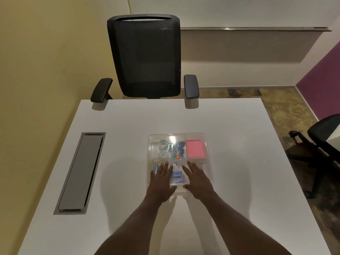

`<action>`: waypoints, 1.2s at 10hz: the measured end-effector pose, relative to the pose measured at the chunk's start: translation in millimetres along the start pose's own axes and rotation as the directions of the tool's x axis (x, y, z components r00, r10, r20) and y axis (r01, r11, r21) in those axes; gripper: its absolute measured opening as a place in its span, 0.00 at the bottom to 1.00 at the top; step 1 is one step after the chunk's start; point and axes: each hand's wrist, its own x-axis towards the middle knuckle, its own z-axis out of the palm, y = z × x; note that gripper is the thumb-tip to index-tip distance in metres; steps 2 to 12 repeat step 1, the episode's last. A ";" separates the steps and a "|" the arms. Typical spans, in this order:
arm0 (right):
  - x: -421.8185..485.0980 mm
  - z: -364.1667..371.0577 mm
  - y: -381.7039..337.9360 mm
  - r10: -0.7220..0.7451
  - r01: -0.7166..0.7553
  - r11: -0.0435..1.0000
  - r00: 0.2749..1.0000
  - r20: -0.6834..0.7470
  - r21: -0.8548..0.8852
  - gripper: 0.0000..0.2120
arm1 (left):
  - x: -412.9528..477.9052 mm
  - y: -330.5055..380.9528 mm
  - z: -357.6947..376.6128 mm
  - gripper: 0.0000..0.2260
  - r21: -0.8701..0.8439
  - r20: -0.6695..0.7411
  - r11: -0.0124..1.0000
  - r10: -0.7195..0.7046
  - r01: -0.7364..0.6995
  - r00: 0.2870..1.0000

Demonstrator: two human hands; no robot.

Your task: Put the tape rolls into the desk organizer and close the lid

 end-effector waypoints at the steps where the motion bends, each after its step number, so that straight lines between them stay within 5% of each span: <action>1: -10.9 11.5 4.7 -0.045 0.045 0.999 0.985 -0.165 -0.002 0.35 | -17.9 3.9 10.1 0.35 -0.056 -0.088 0.998 0.017 -0.022 0.996; 12: -10.9 11.5 4.7 -0.045 0.045 0.999 0.985 -0.165 -0.002 0.35 | -17.9 3.9 10.1 0.35 -0.056 -0.088 0.998 0.017 -0.022 0.996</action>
